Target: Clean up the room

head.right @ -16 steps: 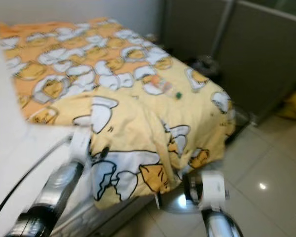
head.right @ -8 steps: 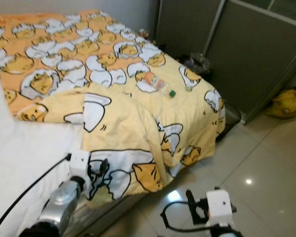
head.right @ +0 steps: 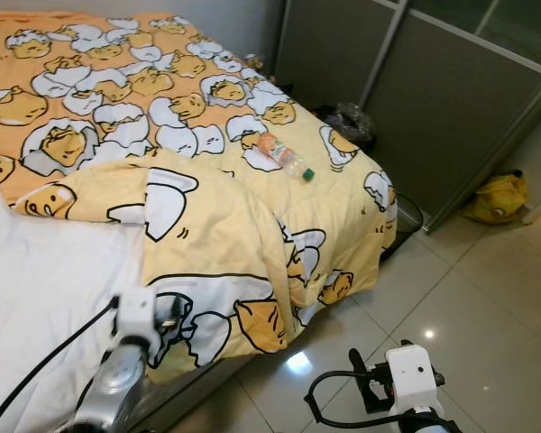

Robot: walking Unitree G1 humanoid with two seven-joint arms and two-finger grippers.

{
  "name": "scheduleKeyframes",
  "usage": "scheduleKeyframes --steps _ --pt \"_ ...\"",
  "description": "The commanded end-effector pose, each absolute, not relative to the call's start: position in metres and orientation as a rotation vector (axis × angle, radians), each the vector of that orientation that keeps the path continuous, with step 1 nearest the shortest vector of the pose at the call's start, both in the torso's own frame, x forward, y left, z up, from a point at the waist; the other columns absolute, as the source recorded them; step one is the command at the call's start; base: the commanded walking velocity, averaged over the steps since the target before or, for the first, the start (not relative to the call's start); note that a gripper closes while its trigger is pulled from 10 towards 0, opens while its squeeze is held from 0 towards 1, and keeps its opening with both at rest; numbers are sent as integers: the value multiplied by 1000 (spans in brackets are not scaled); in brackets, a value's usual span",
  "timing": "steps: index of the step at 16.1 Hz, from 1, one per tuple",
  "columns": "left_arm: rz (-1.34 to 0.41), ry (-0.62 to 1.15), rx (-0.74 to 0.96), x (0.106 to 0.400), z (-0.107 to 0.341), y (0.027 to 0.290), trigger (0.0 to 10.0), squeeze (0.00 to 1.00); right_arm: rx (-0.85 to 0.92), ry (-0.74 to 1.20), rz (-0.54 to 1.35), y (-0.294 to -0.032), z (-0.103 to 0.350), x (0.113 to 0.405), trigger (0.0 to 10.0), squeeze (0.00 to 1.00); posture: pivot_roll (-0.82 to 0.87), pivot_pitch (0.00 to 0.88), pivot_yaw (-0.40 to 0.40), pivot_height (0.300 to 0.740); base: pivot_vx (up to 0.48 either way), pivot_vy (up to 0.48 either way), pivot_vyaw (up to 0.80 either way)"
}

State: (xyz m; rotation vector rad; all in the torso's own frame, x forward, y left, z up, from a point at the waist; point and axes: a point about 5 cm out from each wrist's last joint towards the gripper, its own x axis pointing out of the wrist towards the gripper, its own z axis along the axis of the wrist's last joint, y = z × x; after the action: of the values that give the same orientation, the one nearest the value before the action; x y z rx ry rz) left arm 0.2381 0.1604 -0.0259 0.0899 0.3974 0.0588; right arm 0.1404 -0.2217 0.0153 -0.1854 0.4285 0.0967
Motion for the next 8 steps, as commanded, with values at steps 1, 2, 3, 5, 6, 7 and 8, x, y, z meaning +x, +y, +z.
scheduleKeyframes --steps 1,2,3,5,6,7,8 --pt "79 398 77 237 -26 161 10000 0 -201 424 91 -224 19 143 10000 0 -129 0 -133 740 0 0 0" --pt "31 395 55 234 -28 155 10000 0 -198 427 95 -223 17 143 10000 0 -118 0 -131 740 0 0 0" --pt "-32 398 30 231 -29 146 10000 0 -195 430 98 -222 16 143 10000 0 -115 1 -130 740 0 0 0" --pt "-128 489 -11 231 -38 126 10000 0 -185 433 105 -217 14 147 10000 0 -100 15 -131 740 0 0 0" --pt "-136 489 -10 233 -37 124 10000 0 -183 433 107 -216 13 148 10000 0 -102 16 -132 740 0 0 0" --pt "-159 495 -19 236 -36 119 10000 0 -182 432 110 -214 13 149 10000 0 -102 20 -132 740 0 0 0" --pt "-210 489 -13 245 -32 110 10000 0 -176 427 116 -210 13 151 10000 0 -99 32 -117 740 0 0 0"
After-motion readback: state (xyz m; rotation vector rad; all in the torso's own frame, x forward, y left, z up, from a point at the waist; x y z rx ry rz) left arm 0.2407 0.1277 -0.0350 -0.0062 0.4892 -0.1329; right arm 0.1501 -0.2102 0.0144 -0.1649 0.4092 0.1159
